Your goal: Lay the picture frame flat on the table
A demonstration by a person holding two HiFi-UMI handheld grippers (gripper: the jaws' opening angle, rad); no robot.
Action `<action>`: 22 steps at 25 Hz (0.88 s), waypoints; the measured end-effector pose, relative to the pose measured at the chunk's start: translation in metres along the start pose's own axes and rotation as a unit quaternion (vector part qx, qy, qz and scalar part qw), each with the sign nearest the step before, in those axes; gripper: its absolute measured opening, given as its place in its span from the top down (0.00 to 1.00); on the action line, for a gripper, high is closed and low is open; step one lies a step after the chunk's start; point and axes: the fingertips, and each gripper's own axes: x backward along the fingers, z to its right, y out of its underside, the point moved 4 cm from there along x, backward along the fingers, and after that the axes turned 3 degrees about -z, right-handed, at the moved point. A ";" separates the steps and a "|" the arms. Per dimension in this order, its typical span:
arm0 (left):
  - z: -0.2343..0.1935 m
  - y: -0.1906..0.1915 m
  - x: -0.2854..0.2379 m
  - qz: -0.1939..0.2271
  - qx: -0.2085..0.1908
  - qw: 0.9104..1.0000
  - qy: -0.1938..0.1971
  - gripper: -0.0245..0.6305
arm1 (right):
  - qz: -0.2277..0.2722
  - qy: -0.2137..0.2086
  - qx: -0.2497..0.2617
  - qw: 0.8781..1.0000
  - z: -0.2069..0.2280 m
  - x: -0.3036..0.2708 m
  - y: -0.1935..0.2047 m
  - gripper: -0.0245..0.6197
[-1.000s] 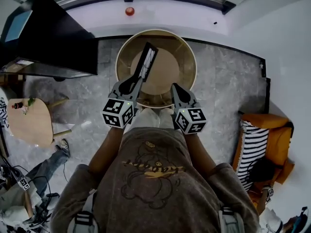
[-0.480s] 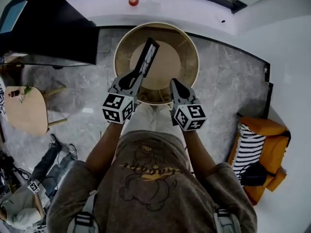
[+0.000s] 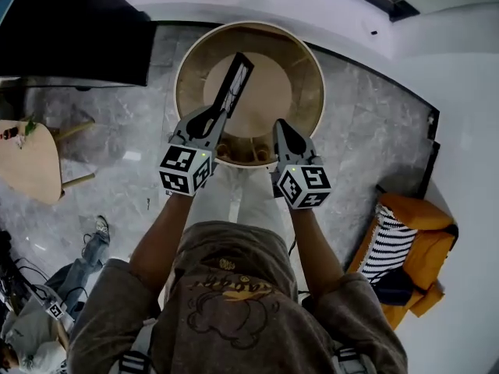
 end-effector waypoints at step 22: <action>-0.037 0.093 -0.081 -0.039 0.030 0.999 -0.016 0.84 | -0.021 0.005 -0.028 0.999 0.046 -0.067 0.069 0.93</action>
